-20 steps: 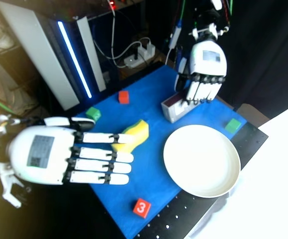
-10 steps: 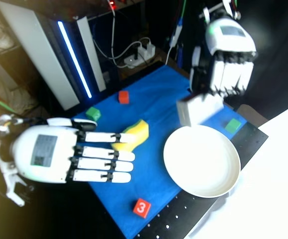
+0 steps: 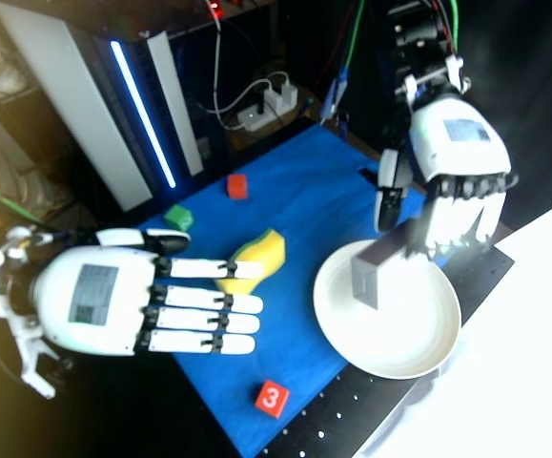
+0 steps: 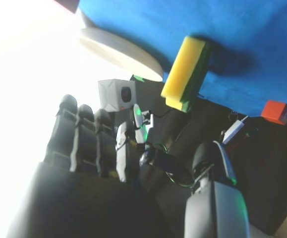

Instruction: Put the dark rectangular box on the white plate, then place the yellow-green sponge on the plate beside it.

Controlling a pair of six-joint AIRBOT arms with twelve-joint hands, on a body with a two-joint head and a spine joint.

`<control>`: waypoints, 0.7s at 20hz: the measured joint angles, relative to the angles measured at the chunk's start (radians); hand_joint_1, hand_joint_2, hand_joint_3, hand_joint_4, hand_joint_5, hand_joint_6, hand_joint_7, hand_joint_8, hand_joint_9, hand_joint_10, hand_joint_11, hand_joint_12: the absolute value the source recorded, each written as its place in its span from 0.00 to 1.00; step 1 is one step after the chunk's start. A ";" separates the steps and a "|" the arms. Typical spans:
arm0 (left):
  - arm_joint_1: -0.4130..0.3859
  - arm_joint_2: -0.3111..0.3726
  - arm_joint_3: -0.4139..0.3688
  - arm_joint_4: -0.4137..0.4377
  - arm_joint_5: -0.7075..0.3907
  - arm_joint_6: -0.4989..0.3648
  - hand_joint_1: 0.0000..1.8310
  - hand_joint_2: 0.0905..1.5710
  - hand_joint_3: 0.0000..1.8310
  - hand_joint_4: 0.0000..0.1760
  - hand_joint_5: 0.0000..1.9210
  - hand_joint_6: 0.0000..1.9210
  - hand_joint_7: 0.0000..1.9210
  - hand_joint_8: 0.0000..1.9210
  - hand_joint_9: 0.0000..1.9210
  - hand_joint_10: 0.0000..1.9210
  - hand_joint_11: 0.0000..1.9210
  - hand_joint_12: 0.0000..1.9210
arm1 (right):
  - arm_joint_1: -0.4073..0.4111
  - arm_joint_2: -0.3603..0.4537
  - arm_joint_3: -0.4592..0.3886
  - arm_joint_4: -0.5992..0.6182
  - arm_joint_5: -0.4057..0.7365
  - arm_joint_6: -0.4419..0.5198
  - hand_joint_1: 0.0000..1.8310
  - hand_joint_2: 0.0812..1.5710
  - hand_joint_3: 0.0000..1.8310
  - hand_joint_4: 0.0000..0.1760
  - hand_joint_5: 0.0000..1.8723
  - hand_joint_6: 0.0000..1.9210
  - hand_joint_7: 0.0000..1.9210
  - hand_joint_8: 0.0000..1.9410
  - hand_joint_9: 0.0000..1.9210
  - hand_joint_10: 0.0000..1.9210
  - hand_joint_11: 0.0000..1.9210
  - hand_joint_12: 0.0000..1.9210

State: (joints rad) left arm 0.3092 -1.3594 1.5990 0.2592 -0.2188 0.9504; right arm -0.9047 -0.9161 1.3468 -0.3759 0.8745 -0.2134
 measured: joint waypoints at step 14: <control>0.048 0.282 -0.269 0.012 -0.102 0.054 0.41 0.52 0.00 1.00 0.08 0.00 0.04 0.00 0.02 0.00 0.00 0.11 | 0.003 -0.003 0.000 -0.002 0.000 0.004 0.32 0.60 0.00 0.71 0.13 0.00 0.12 0.00 0.09 0.00 0.05 0.04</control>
State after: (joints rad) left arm 0.3573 -1.0779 1.3304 0.2714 -0.3206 1.0042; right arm -0.9012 -0.9188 1.3464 -0.3782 0.8749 -0.2092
